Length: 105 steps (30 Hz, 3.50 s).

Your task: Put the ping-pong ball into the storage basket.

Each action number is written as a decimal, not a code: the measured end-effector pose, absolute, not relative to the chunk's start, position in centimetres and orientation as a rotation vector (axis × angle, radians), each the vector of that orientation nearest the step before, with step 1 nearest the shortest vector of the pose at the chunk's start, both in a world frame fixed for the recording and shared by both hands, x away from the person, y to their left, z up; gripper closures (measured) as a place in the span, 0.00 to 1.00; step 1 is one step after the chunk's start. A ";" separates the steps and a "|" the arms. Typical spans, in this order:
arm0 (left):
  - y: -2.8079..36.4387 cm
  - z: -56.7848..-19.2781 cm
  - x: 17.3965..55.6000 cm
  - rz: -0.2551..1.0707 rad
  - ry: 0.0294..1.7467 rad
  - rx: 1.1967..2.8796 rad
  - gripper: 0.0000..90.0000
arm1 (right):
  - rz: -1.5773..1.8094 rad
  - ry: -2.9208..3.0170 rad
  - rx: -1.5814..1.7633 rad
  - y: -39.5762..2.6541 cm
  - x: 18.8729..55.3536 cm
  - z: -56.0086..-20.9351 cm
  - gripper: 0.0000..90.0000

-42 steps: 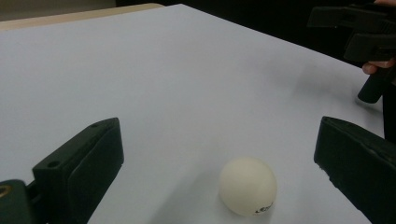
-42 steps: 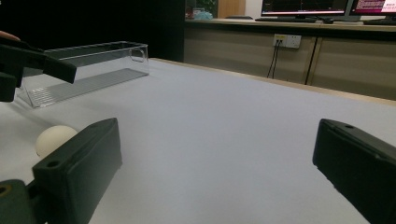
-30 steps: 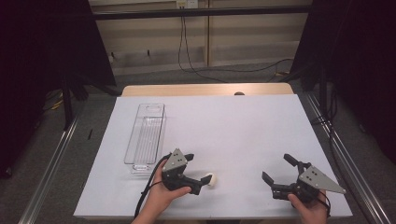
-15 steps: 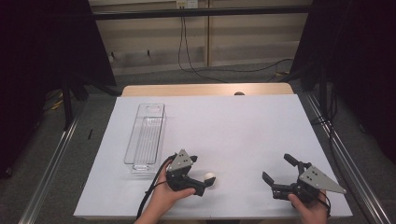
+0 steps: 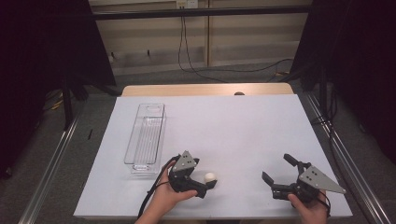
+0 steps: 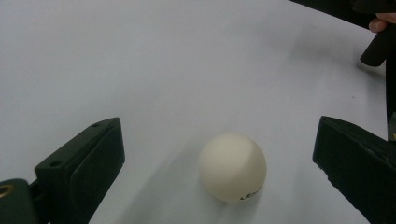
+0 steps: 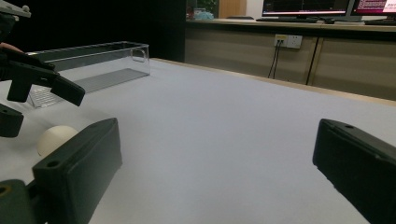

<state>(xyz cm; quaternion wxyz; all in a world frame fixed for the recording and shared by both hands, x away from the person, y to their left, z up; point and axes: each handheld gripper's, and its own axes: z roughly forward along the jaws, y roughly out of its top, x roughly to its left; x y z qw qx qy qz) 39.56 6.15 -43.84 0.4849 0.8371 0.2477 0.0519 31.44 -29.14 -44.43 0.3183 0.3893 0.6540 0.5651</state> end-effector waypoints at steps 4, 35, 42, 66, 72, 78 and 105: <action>6.0 -43.9 39.6 0.109 0.598 2.048 0.03 | 1.483 1.725 1.022 -29.2 31.4 -44.4 0.01; 5.1 -44.5 39.9 0.034 0.644 2.109 0.06 | 1.480 1.727 1.011 -29.1 31.5 -44.4 0.01; 5.0 -44.6 39.8 0.042 0.617 2.130 0.15 | 1.482 1.724 1.012 -29.1 31.5 -44.4 0.01; 4.7 -45.1 40.1 0.010 0.586 2.196 0.38 | 1.486 1.724 1.018 -29.2 31.5 -44.4 0.01; 4.6 -45.2 40.1 0.011 0.583 2.200 0.40 | 1.488 1.725 1.014 -29.2 31.5 -44.4 0.01; 4.5 -45.3 40.1 0.002 0.580 2.204 0.44 | 1.485 1.720 1.013 -29.2 31.4 -44.4 0.01; 4.3 -45.3 40.0 0.038 0.558 2.235 0.49 | 1.484 1.719 1.019 -29.2 31.3 -44.3 0.01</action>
